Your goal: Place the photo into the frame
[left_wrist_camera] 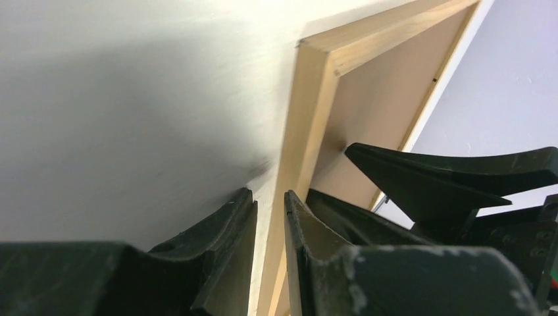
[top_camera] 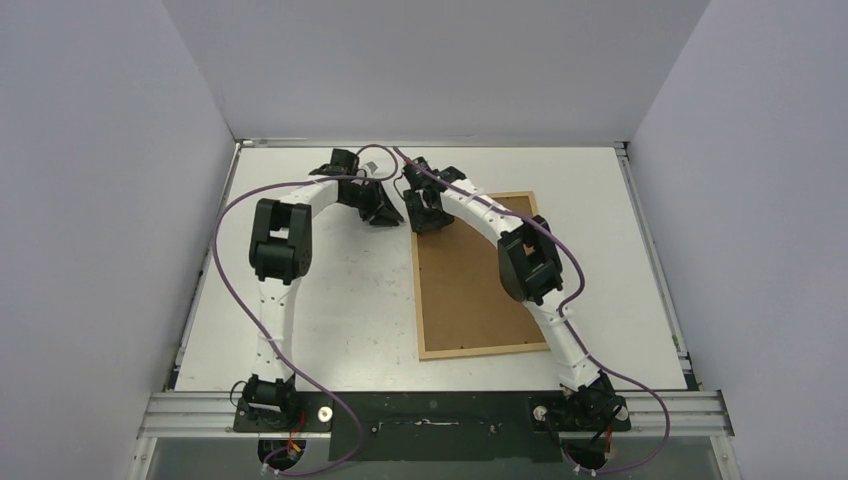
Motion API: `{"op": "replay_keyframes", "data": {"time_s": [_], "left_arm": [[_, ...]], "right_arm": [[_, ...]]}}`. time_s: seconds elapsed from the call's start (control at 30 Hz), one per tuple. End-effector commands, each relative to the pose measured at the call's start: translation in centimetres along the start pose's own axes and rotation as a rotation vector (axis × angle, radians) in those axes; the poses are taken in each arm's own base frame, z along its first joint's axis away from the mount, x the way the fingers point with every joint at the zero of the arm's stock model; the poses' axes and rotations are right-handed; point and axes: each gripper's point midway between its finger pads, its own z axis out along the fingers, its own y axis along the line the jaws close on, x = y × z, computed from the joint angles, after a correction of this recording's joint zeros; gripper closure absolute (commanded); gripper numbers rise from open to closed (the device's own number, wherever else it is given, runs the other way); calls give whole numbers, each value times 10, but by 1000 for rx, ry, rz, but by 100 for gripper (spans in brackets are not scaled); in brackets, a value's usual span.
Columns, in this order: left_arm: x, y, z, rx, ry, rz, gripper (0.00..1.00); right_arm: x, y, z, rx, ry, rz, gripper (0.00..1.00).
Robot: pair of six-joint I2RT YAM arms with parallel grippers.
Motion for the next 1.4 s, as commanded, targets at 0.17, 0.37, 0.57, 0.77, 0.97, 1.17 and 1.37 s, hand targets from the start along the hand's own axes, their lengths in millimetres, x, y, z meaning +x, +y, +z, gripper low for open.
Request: {"op": "replay_keyframes", "data": {"time_s": [0.17, 0.37, 0.57, 0.77, 0.97, 1.17, 1.37], "left_arm": [[-15, 6, -67, -27, -111, -17, 79], [-3, 17, -92, -56, -108, -7, 79], [2, 17, -99, -52, -132, 18, 78], [-7, 13, -104, -72, -171, 45, 74], [-17, -9, -93, -49, -175, 71, 68], [-18, -18, -59, -71, -148, 113, 63], [-48, -38, -36, -34, -183, 241, 58]], "right_arm": [[105, -16, 59, 174, 282, -100, 47], [-2, -4, -16, 36, -11, 59, 46], [-59, -53, -88, 84, -211, 231, 44], [-55, -136, -98, 124, -230, 463, 43], [-29, -212, -102, 238, -214, 625, 39], [7, -262, -96, 277, -120, 637, 25], [38, -269, -85, 240, -22, 653, 21]]}}
